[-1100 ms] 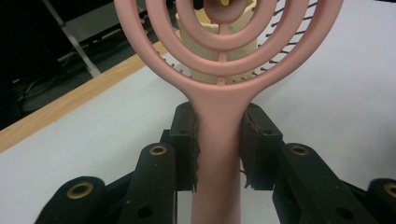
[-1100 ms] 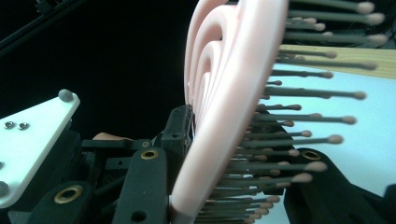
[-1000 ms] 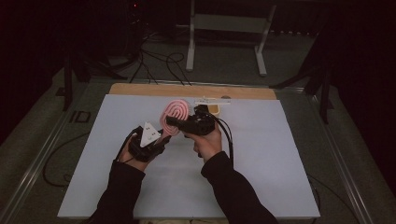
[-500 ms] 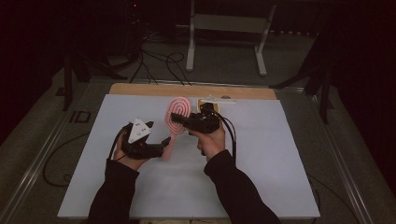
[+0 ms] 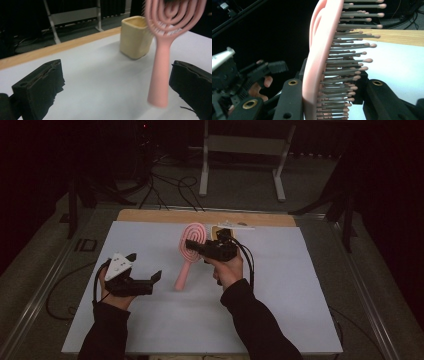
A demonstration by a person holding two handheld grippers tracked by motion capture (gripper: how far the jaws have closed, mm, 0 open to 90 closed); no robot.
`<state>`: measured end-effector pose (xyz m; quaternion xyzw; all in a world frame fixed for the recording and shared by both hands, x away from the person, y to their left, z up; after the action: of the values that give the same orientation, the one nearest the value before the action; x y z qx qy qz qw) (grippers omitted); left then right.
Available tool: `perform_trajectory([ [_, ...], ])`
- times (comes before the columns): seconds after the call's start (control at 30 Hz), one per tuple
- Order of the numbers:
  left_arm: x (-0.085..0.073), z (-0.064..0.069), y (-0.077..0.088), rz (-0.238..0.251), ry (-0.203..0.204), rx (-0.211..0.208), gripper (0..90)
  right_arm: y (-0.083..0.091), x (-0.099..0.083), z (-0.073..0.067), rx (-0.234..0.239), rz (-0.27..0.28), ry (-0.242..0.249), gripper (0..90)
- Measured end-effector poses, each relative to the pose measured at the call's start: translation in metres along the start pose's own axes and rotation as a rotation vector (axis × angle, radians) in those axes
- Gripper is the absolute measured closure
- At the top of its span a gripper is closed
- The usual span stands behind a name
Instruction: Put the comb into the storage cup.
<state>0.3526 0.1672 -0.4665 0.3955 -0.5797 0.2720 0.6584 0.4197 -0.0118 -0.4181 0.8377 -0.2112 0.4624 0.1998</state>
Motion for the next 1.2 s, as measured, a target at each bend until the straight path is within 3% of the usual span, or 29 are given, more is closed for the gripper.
perform_trajectory([
  [0.1, -0.01, -0.003, 0.011, 0.037, 0.04, -0.011, 0.1, 0.0, 0.0, 0.0, -0.001, 0.001, 0.006, 64.0],
  [0.27, -0.019, -0.006, 0.02, 0.062, 0.022, 0.019, 0.1, -0.001, 0.0, 0.001, 0.001, -0.001, 0.01, 64.0],
  [0.3, -0.03, -0.013, 0.028, 0.078, 0.027, 0.064, 0.1, -0.001, 0.0, 0.001, -0.001, -0.005, 0.02, 64.0],
  [0.4, -0.038, -0.019, 0.036, 0.079, 0.034, 0.105, 0.1, -0.001, 0.001, 0.001, -0.006, -0.004, 0.03, 64.0],
  [0.53, -0.046, -0.026, 0.04, 0.052, -0.001, 0.167, 0.1, -0.002, 0.002, 0.003, -0.009, 0.001, 0.027, 64.0],
  [0.73, -0.048, -0.025, 0.039, 0.059, -0.024, 0.186, 0.1, -0.003, 0.004, 0.004, -0.011, -0.006, 0.027, 64.0],
  [1.03, -0.053, -0.033, 0.041, 0.078, -0.052, 0.27, 0.2, 0.0, 0.018, 0.0, -0.01, 0.012, 0.051, 64.0],
  [1.2, -0.054, -0.033, 0.041, 0.076, -0.047, 0.267, 0.2, -0.001, 0.022, 0.0, -0.021, 0.013, 0.049, 64.0],
])
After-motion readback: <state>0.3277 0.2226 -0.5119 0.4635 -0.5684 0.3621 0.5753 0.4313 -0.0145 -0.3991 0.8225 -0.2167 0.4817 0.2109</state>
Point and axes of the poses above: each handheld gripper's, and its own axes: y roughly backward along the jaws, x roughly out of its top, z roughly to its right, the point moved 9 cm from there along -y, roughly forward along the jaws, and after that the axes turned 10 degrees about z, right-handed, at the moved point
